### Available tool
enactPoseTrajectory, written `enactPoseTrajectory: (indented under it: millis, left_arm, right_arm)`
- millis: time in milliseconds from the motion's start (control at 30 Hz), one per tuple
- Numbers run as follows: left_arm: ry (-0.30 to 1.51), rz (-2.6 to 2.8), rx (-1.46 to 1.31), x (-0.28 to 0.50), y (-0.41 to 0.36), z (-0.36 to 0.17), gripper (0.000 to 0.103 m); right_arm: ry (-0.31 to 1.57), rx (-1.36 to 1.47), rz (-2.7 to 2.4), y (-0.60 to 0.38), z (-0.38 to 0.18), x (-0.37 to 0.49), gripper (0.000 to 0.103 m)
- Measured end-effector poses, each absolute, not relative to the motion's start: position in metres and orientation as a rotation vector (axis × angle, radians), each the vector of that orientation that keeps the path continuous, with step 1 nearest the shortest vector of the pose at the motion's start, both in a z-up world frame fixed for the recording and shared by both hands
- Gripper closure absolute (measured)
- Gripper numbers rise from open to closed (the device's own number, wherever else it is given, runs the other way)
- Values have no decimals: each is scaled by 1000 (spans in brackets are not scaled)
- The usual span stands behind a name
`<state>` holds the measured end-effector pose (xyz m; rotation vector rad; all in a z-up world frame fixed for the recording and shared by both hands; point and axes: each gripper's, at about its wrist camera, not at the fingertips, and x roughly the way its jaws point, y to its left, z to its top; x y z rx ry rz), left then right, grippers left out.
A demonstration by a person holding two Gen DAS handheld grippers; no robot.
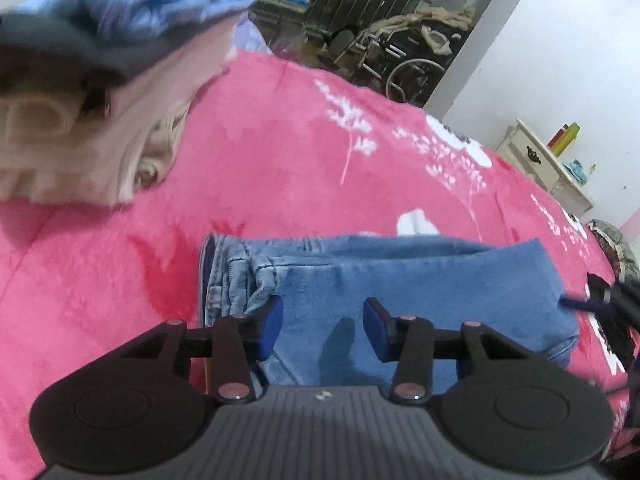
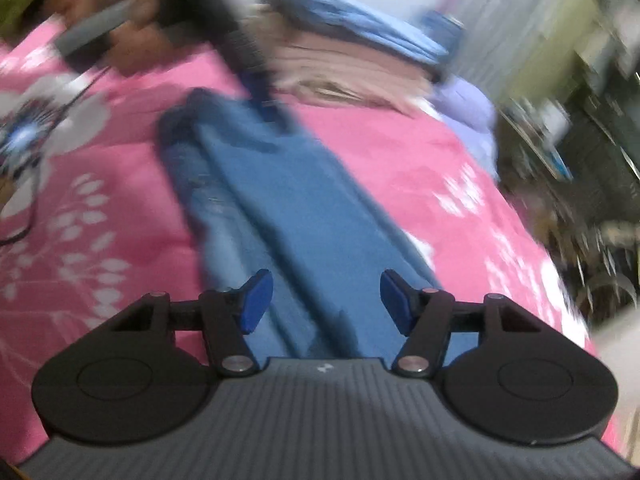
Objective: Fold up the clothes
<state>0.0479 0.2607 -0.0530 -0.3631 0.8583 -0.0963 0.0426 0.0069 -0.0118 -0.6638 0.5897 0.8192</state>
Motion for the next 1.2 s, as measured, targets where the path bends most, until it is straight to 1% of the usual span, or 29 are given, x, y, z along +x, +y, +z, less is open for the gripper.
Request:
enactPoseTrajectory:
  millis: [33,133,200,267,367,433,500,533,567,667,767,833,867,900,967,1067,1167,1200]
  left_arm:
    - [852,-99,-352,46,261,-54,58]
    - [846,-103,-346,44,262,-56,58]
    - [850,-107,-365,45,265,-58,58]
    - [853,-111,-379,47,268,-61,59]
    - [861,-116,-393,49,271,-64,61]
    - [866,-113,-412,50,275,-65,65]
    - [873,-113,-441,52,279,-67,69]
    - [877,-114,-452,52,282,-68,70]
    - [881,-116,-462,53,284,-69,70]
    - [886,-122,-471,55,286,-70,71]
    - [890,-119,-474,55,286,-69,71]
    - [892,-116,-475,56,285,-69,71]
    - [893,-114,-476,56,285,-69,71]
    - [893,-113,-477,56,285,-69,71]
    - [894,-110,-476,57,284,-68,71]
    - [894,-108,-469,57,283,-68,71]
    - [895,-103,-468,57,282,-68,71]
    - [895,-101,-468,58,282,-68,71]
  right_arm:
    - [620,-607,785,-2,-8,54,45]
    - [742,-317,653,-49,-9,99,47]
    - [811,-115,551,-83,-12,129,64]
    - [870,79,449,-116,-15,158,72]
    - [863,172,408,-140,-24,183,74]
    - [882,209,406,-151,-37,197,74]
    - [927,210,327,-166,-61,204,83]
    - [956,211,279,-175,-75,206,84]
    - [981,236,223,-190,-85,204,81]
    - [1006,326,112,-229,-91,191,81]
    - [956,305,154,-241,-70,162,80]
    - [920,241,213,-236,-57,142,77]
    - [904,199,247,-231,-52,131,68]
    - [906,181,263,-228,-51,122,55]
    - [910,150,295,-223,-51,104,48]
    - [961,220,302,-225,-66,95,48]
    - [1005,359,326,-233,-77,87,48]
    - [1002,351,332,-231,-79,86,48]
